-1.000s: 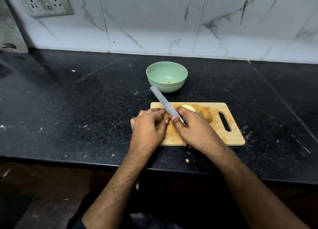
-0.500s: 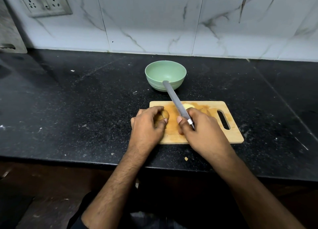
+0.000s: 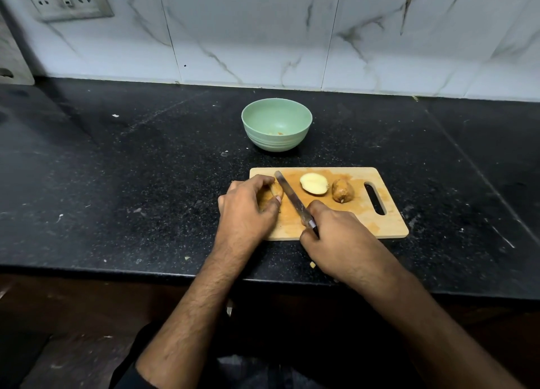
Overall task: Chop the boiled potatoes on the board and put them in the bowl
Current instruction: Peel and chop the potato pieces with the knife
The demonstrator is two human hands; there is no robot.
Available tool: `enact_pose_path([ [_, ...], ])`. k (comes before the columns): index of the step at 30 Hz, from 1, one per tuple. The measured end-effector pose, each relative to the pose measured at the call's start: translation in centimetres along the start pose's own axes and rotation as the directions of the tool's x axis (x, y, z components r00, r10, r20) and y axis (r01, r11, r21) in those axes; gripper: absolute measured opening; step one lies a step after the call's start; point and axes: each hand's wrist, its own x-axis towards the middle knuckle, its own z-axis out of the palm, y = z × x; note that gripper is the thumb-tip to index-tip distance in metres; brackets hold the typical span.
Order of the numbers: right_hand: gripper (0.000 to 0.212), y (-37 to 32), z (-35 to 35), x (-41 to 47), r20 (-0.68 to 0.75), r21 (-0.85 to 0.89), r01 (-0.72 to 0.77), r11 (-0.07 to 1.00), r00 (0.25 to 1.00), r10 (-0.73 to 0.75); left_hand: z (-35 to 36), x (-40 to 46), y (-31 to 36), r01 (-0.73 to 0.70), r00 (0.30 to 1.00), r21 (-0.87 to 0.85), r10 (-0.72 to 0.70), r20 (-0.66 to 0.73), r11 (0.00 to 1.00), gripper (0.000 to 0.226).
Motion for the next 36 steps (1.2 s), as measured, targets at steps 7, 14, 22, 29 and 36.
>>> enact_pose_path([
  [7, 0.022, -0.4, 0.5, -0.1, -0.085, -0.039, 0.032, 0.999, 0.996, -0.036, 0.0, 0.0, 0.1, 0.01, 1.0, 0.0, -0.01, 0.008, 1.0, 0.037],
  [14, 0.03, -0.3, 0.5, 0.3, -0.114, 0.005, 0.007, 1.0, 0.993, -0.006, 0.4, 0.2, -0.3, -0.026, 0.999, -0.02, 0.025, -0.036, 0.999, 0.036],
  [22, 0.028, 0.0, 0.3, 0.8, -0.029, -0.007, 0.017, 1.0, 0.999, -0.017, 0.7, 0.5, -0.6, -0.055, 0.997, 0.028, 0.057, -0.049, 0.998, 0.036],
  [29, 0.028, -0.4, 0.1, 0.9, 0.003, -0.039, 0.0, 0.999, 1.0, 0.0, 0.7, 0.6, -0.7, -0.05, 0.997, 0.013, 0.051, -0.062, 0.999, 0.034],
  [36, 0.022, -0.3, -0.5, 0.9, 0.033, -0.118, -0.016, 0.993, 0.999, 0.02, 0.7, 0.6, -0.7, -0.04, 0.997, -0.016, 0.039, -0.069, 0.999, 0.031],
])
